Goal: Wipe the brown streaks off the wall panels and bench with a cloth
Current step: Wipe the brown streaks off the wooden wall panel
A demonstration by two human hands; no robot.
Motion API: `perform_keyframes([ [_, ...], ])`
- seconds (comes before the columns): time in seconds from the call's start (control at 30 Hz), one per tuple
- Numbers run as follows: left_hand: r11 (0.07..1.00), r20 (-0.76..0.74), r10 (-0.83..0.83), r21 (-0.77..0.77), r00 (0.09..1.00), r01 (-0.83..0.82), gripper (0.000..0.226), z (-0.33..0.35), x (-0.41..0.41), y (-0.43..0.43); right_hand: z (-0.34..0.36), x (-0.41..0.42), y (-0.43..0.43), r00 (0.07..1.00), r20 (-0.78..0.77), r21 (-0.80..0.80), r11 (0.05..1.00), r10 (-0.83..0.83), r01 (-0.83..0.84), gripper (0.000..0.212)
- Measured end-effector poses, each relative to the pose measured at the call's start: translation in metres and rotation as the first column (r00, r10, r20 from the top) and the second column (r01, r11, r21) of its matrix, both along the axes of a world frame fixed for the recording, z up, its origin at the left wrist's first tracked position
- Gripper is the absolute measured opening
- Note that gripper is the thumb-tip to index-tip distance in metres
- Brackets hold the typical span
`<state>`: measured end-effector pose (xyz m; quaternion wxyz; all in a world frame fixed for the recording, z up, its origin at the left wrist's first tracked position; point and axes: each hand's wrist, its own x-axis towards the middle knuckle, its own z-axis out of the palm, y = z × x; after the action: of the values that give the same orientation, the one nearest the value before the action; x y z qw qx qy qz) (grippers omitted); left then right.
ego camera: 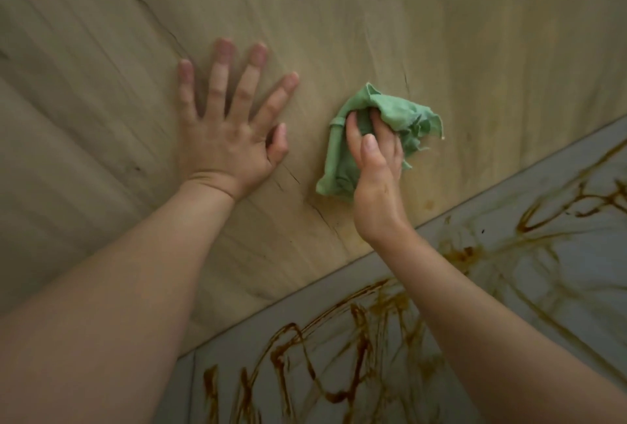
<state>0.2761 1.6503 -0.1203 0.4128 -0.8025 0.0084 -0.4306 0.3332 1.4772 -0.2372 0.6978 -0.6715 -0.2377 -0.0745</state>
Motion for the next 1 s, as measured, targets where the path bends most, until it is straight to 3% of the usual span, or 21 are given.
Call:
perform_keyframes([
  [0.1, 1.0, 0.0, -0.005, -0.014, 1.0, 0.005, 0.062, 0.002, 0.001, 0.0, -0.008, 0.007, 0.013, 0.976, 0.131, -0.159, 0.968, -0.174, 0.194, 0.053],
  [0.23, 1.0, 0.024, -0.022, -0.007, 0.999, 0.022, 0.061, -0.002, 0.001, 0.003, -0.015, 0.039, 0.031, 0.885, 0.26, -0.145, 0.891, -0.386, 0.431, 0.066],
  [0.3, 1.0, 0.019, -0.025, -0.011, 1.0, 0.025, 0.061, -0.002, 0.001, 0.002, -0.005, 0.065, 0.027, 0.853, 0.091, -0.058, 0.853, -0.513, 0.519, 0.069],
  [0.37, 0.999, 0.0, -0.027, -0.018, 1.0, 0.027, 0.06, -0.002, 0.002, 0.001, 0.002, 0.081, 0.029, 0.744, -0.177, 0.018, 0.754, -0.644, 0.657, 0.07],
  [0.43, 0.999, 0.004, -0.029, -0.019, 1.0, 0.029, 0.06, -0.002, 0.003, 0.0, -0.002, 0.063, 0.057, 0.652, -0.326, 0.016, 0.685, -0.685, 0.728, 0.069],
  [0.47, 1.0, 0.008, -0.022, -0.019, 1.0, 0.022, 0.059, -0.002, 0.002, 0.001, -0.009, 0.039, 0.079, 0.65, -0.35, 0.01, 0.691, -0.675, 0.723, 0.067],
  [0.53, 1.0, 0.009, -0.012, -0.014, 1.0, 0.012, 0.059, -0.002, 0.001, 0.001, -0.038, -0.033, 0.128, 0.755, -0.296, -0.003, 0.791, -0.585, 0.612, 0.067],
  [0.6, 1.0, 0.012, 0.002, -0.01, 1.0, -0.002, 0.059, -0.002, 0.001, 0.001, -0.076, -0.107, 0.161, 0.893, -0.096, -0.136, 0.894, -0.44, 0.427, 0.068],
  [0.63, 1.0, 0.012, 0.004, -0.01, 1.0, -0.004, 0.06, -0.002, 0.0, 0.0, -0.096, -0.125, 0.166, 0.918, 0.012, -0.229, 0.893, -0.395, 0.387, 0.066],
  [0.67, 1.0, 0.011, 0.004, -0.005, 1.0, -0.004, 0.06, -0.002, 0.0, -0.001, -0.11, -0.123, 0.165, 0.923, 0.113, -0.29, 0.877, -0.367, 0.384, 0.063],
  [0.73, 1.0, 0.006, 0.009, 0.005, 1.0, -0.009, 0.06, -0.003, 0.002, 0.0, -0.11, -0.085, 0.142, 0.929, 0.171, -0.248, 0.898, -0.329, 0.364, 0.061],
  [0.8, 1.0, 0.012, -0.004, 0.003, 1.0, 0.003, 0.061, -0.005, 0.003, 0.001, -0.086, -0.032, 0.106, 0.928, 0.034, -0.17, 0.913, -0.371, 0.371, 0.063],
  [0.83, 1.0, 0.017, -0.012, 0.003, 1.0, 0.012, 0.061, -0.006, 0.003, 0.001, -0.076, -0.001, 0.091, 0.881, -0.086, -0.121, 0.883, -0.465, 0.454, 0.065],
  [0.9, 1.0, 0.022, -0.02, 0.004, 1.0, 0.019, 0.062, -0.006, 0.004, 0.002, -0.063, 0.058, 0.061, 0.681, -0.374, -0.026, 0.741, -0.629, 0.671, 0.07],
  [0.97, 1.0, 0.022, -0.024, -0.004, 0.999, 0.024, 0.063, -0.005, 0.005, 0.003, -0.057, 0.084, 0.047, 0.509, -0.612, 0.009, 0.638, -0.605, 0.77, 0.077],
  [1.0, 1.0, 0.023, -0.026, -0.006, 0.999, 0.026, 0.063, -0.005, 0.004, 0.003, -0.057, 0.08, 0.051, 0.477, -0.673, 0.012, 0.637, -0.565, 0.771, 0.079],
])
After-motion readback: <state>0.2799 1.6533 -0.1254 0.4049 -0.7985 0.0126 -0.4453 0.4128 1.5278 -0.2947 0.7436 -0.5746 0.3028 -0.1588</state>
